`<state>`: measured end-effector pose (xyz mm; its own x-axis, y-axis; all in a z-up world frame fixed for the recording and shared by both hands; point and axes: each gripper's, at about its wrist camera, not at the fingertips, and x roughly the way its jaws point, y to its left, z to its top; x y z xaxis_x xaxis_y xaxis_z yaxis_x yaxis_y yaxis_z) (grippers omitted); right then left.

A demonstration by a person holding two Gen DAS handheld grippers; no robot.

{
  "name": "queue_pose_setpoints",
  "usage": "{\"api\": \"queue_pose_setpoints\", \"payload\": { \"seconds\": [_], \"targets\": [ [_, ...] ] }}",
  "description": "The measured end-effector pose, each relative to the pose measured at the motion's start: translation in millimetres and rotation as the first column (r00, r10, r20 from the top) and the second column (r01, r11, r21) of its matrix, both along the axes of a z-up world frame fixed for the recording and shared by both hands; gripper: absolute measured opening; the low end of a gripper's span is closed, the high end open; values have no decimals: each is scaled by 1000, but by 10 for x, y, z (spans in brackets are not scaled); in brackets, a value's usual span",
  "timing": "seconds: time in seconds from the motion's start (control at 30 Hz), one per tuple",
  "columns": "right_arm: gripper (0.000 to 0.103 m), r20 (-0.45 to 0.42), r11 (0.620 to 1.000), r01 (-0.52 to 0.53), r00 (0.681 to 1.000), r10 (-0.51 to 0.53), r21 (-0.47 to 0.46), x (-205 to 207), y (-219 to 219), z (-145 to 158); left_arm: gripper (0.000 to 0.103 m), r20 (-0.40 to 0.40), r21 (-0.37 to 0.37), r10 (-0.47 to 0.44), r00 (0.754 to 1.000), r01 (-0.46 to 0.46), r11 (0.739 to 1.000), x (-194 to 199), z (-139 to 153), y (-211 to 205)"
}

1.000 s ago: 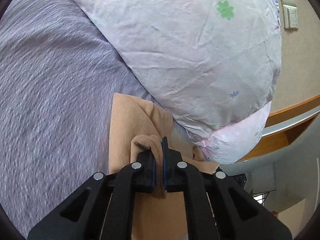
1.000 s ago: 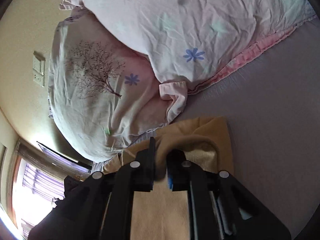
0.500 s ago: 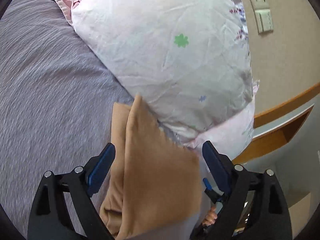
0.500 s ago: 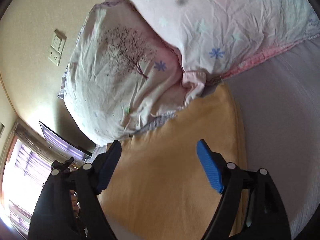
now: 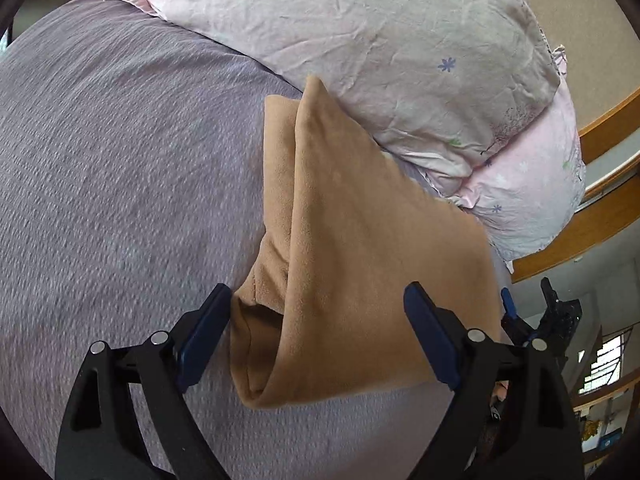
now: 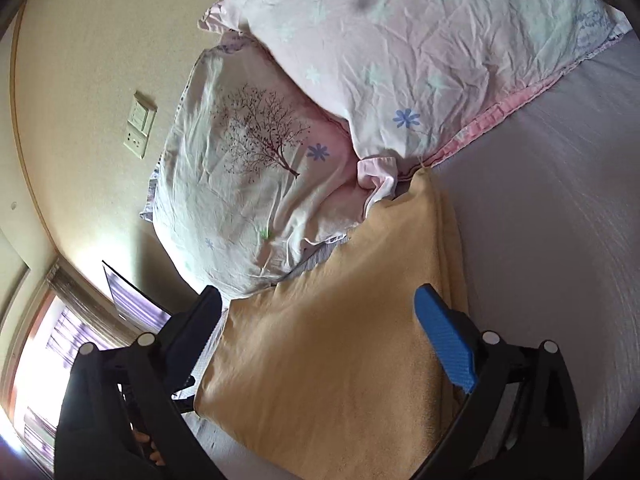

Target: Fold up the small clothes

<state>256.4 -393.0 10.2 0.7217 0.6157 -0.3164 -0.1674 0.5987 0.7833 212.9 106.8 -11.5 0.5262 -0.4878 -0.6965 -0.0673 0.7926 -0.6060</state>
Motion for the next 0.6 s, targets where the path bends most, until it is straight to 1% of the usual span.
{"api": "queue_pose_setpoints", "payload": {
  "seconds": [0.03,0.07,0.1,0.17,0.23,0.27,0.33,0.37,0.43,0.5,0.53,0.6],
  "targets": [
    [97,-6,1000,8,1000,-8,19,1,-31,-19,49,-22,-16,2,1000,-3,1000,18,-29,10],
    [97,-8,999,13,1000,-13,32,26,-50,9,40,-48,-55,1,999,-3,998,32,-90,-14],
    [97,-12,999,19,1000,-18,40,29,-64,-8,28,-61,-86,-2,998,-3,996,47,-129,-41],
    [97,-11,998,29,1000,-28,59,-10,-116,10,25,-44,-121,-5,999,-1,993,56,-107,-64],
    [97,-1,997,41,999,-41,69,-38,-150,33,24,0,-199,-4,1000,4,980,43,18,-48],
    [97,10,996,52,999,-53,74,-56,-178,48,23,37,-234,-10,999,19,972,43,135,-69],
    [97,27,994,76,997,-78,80,-86,-234,75,21,113,-239,-46,992,72,968,60,399,-198],
    [97,33,992,91,995,-94,83,-100,-262,83,20,157,-238,-75,985,111,965,77,546,-320],
    [97,34,989,118,992,-121,90,-118,-314,97,19,222,-239,-149,964,202,950,137,783,-645],
    [97,30,985,157,987,-159,75,-135,-366,110,19,272,-232,-251,929,316,920,234,956,-1151],
    [97,28,982,174,984,-177,68,-140,-394,112,17,288,-233,-302,909,372,898,271,997,-1419],
    [97,19,977,203,979,-204,59,-151,-451,96,17,280,-249,-408,869,477,843,353,952,-2027]
  ]
}}
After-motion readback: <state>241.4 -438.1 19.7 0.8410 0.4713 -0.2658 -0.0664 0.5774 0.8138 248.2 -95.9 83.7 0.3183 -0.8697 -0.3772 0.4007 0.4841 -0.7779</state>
